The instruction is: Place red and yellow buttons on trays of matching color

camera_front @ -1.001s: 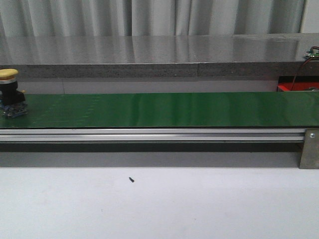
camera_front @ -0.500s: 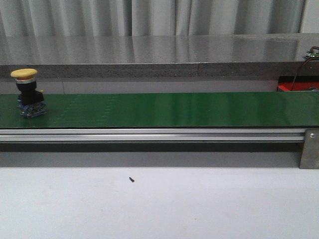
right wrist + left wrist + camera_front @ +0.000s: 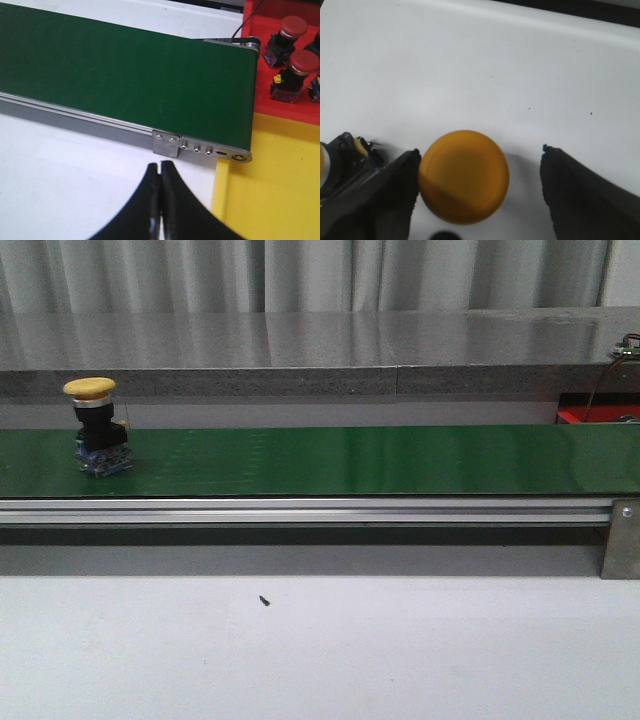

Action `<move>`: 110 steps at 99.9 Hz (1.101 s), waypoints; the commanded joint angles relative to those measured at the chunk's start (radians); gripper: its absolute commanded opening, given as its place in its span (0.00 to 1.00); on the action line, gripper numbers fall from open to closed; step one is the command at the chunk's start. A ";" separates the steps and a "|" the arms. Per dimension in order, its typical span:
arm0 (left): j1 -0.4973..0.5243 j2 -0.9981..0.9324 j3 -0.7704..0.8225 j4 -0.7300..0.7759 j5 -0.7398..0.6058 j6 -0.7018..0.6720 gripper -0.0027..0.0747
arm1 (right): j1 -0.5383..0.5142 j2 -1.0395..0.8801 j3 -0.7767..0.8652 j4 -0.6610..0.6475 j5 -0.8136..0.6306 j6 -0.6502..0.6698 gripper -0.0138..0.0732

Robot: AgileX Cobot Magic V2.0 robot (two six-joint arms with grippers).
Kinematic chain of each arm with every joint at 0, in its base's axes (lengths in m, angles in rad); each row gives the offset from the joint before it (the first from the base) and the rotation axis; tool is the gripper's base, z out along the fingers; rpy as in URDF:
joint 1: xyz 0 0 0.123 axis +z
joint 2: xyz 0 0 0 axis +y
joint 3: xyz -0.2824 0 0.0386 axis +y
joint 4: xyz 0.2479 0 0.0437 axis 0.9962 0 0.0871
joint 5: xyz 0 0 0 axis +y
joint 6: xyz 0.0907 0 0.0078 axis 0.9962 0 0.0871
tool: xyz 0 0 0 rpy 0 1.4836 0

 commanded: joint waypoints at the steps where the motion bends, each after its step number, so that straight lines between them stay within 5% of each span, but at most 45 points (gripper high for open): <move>1: 0.003 -0.062 -0.033 -0.006 -0.053 -0.009 0.52 | -0.004 -0.008 -0.028 0.000 -0.057 0.001 0.05; 28: 0.004 -0.085 -0.033 -0.002 -0.031 -0.009 0.18 | -0.004 -0.008 -0.028 0.000 -0.057 0.001 0.05; 85: -0.031 -0.396 -0.033 -0.131 0.274 0.002 0.18 | -0.004 -0.008 -0.028 0.000 -0.057 0.001 0.05; 110: -0.113 -0.501 0.098 -0.131 0.277 0.002 0.18 | -0.004 -0.008 -0.028 0.000 -0.057 0.001 0.05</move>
